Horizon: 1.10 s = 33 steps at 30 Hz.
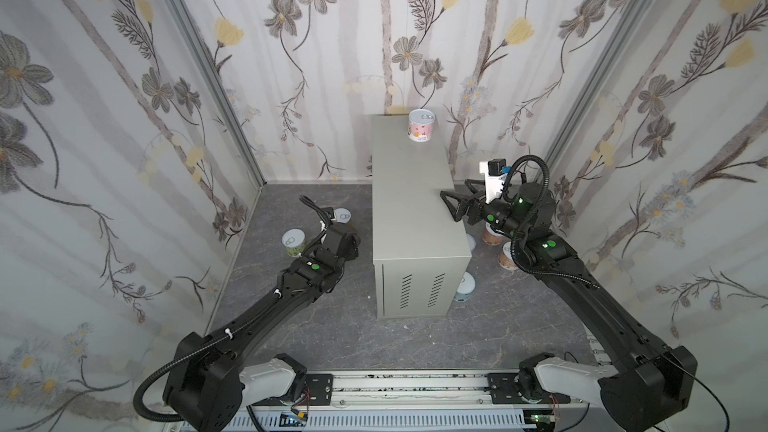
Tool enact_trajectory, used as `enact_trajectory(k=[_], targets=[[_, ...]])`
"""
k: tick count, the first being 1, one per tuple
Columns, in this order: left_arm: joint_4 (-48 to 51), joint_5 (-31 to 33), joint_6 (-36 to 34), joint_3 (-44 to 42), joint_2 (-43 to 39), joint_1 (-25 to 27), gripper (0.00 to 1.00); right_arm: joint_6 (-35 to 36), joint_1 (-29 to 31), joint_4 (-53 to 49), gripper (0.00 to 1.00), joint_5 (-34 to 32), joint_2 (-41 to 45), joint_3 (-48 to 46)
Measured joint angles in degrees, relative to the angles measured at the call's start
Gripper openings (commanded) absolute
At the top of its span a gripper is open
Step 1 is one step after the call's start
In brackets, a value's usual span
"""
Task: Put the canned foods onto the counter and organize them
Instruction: 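Lift the yellow can with the left gripper up toward the cabinet top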
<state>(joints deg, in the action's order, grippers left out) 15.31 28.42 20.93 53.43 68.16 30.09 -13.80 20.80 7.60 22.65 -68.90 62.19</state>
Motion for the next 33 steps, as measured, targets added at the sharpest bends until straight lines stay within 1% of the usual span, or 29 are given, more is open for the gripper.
enact_trajectory(k=[6,11,15,21,24,33], targets=[[4.1,0.6,-6.9,12.5,-0.2,-1.3,0.68,-4.8,0.8,3.6,1.00,0.6,1.6,-2.7],[5.0,-0.6,-11.1,21.8,2.1,-1.6,0.68,-7.0,3.5,5.0,0.99,0.6,2.0,-3.2],[4.6,-3.0,-13.9,28.1,5.0,-1.6,0.68,-7.8,5.6,5.5,0.99,-2.6,1.8,-3.4],[4.6,-7.5,-16.3,33.5,9.7,-1.6,0.68,-8.0,7.9,5.9,0.98,-8.0,1.4,-3.3],[4.6,-9.4,-17.0,35.7,11.6,-1.6,0.68,-8.0,8.6,5.6,0.98,-9.5,1.3,-3.0],[5.0,-13.7,-18.5,44.7,17.5,-1.6,0.68,-8.0,9.5,4.1,0.99,-9.0,1.1,-1.9]])
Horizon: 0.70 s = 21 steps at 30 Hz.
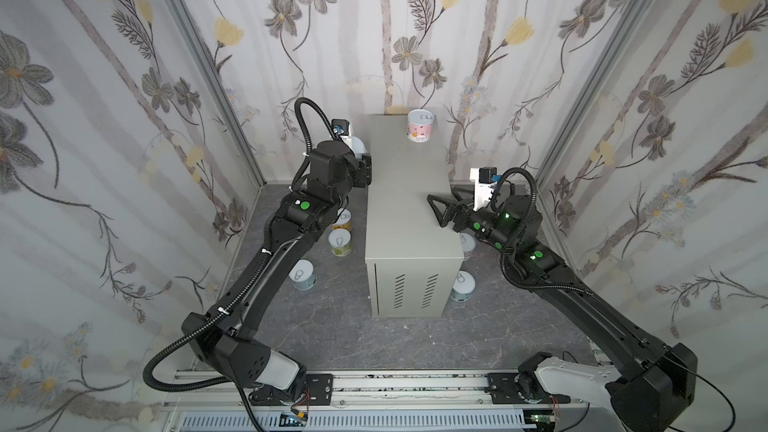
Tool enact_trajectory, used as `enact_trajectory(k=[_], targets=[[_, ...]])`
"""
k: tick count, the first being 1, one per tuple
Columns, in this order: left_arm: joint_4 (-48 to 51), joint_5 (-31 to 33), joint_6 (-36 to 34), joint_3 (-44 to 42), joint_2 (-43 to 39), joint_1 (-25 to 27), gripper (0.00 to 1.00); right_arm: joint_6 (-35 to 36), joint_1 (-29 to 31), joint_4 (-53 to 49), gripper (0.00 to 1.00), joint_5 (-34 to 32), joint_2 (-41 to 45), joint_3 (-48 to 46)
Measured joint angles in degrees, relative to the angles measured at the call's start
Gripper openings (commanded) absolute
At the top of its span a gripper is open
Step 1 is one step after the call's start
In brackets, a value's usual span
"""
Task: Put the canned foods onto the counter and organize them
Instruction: 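Lift the yellow can with the left gripper up toward the cabinet top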
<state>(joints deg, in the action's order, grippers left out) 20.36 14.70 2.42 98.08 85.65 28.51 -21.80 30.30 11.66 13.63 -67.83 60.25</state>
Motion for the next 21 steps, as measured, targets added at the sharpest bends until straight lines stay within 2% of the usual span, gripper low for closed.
enact_trajectory(k=[8,16,19,21], targets=[[2.1,-3.0,-1.4,7.8,5.8,0.4,0.69,3.1,0.2,-3.6,1.00,0.0,1.9,2.2],[11.1,-9.2,-2.4,25.0,17.1,0.5,0.69,9.0,-0.2,-8.2,1.00,-3.6,3.4,4.6],[14.4,-10.7,-3.0,30.1,20.9,0.5,0.73,10.0,-0.7,-9.3,1.00,-4.6,3.5,4.6],[16.4,-11.6,-3.6,33.8,23.9,0.5,0.69,10.5,-0.8,-10.1,1.00,-4.9,3.6,4.6]])
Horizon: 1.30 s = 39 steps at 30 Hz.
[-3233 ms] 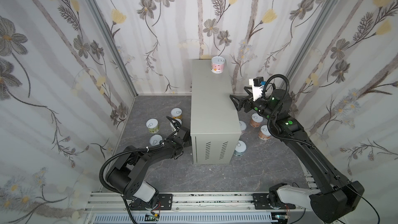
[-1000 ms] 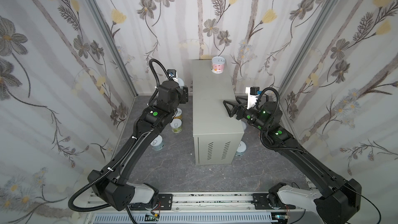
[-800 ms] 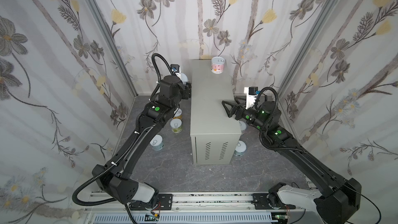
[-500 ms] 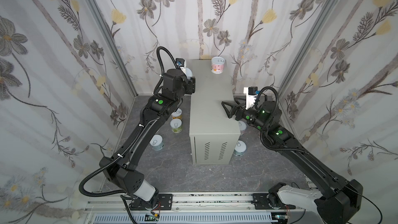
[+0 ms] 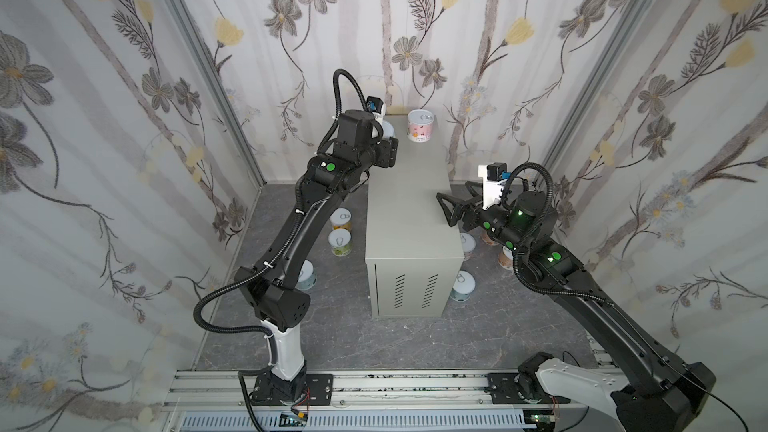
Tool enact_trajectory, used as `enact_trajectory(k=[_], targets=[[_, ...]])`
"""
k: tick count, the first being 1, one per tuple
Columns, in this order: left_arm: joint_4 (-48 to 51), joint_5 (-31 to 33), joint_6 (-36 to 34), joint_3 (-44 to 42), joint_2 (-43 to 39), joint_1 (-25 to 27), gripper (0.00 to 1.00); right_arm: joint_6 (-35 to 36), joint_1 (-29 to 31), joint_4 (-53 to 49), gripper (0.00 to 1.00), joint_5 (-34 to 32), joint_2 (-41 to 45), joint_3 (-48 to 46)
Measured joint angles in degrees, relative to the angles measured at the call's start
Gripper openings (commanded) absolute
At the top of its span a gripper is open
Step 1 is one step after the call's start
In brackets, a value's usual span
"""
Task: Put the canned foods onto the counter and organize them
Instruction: 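Lift the yellow can with the left gripper up toward the cabinet top, then lower the yellow can onto the cabinet top beside the pink can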
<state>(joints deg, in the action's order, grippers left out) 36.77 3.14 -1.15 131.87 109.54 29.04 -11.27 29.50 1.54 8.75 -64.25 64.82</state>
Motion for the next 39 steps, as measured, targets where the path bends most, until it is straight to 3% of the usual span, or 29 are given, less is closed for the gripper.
enact_trajectory(k=[8,39], targets=[[4.2,-1.7,0.0,6.9,6.9,0.0,0.69,0.9,-0.7,-0.7,1.00,-0.1,0.4,-1.1],[5.8,-1.2,-1.6,7.4,7.9,-0.1,0.78,0.5,-2.6,0.2,1.00,0.5,0.7,-3.8]])
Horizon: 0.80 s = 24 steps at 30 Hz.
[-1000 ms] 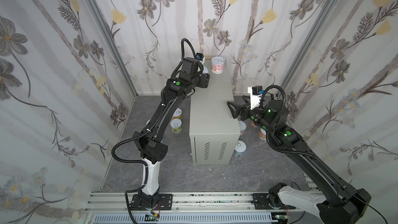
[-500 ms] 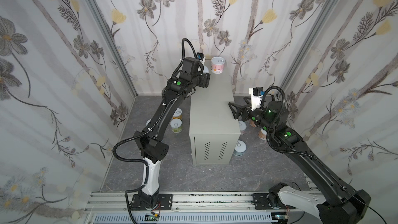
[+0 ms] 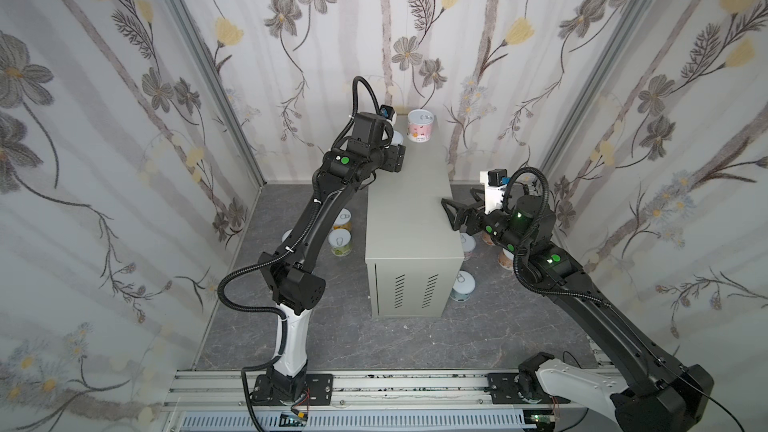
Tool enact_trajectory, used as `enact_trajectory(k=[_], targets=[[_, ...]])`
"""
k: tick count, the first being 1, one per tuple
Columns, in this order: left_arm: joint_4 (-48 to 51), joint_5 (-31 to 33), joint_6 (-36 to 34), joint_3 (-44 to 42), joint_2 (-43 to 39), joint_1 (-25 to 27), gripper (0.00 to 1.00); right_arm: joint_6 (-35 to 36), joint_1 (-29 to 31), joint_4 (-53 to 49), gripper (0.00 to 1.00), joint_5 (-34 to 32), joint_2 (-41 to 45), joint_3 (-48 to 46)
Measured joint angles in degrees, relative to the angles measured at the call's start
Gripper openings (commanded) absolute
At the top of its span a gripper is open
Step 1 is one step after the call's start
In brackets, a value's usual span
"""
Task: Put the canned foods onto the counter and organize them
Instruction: 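Lower the yellow can onto the cabinet top beside the pink can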
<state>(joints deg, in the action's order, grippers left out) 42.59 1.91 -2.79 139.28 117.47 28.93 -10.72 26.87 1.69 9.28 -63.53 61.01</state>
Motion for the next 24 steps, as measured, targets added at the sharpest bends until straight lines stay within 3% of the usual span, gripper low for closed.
enact_trajectory(k=[5,17,24], targets=[[-0.1,0.0,0.0,0.0,0.6,0.0,0.79,-0.2,-0.1,0.5,1.00,0.0,0.0,-0.3],[-1.8,0.0,-0.2,0.0,1.8,-0.2,0.99,0.4,-0.7,0.7,1.00,0.7,0.0,-0.4],[-2.3,-1.2,-1.2,-2.3,-1.2,-0.2,1.00,0.6,-1.0,1.2,1.00,1.3,-0.8,0.1]])
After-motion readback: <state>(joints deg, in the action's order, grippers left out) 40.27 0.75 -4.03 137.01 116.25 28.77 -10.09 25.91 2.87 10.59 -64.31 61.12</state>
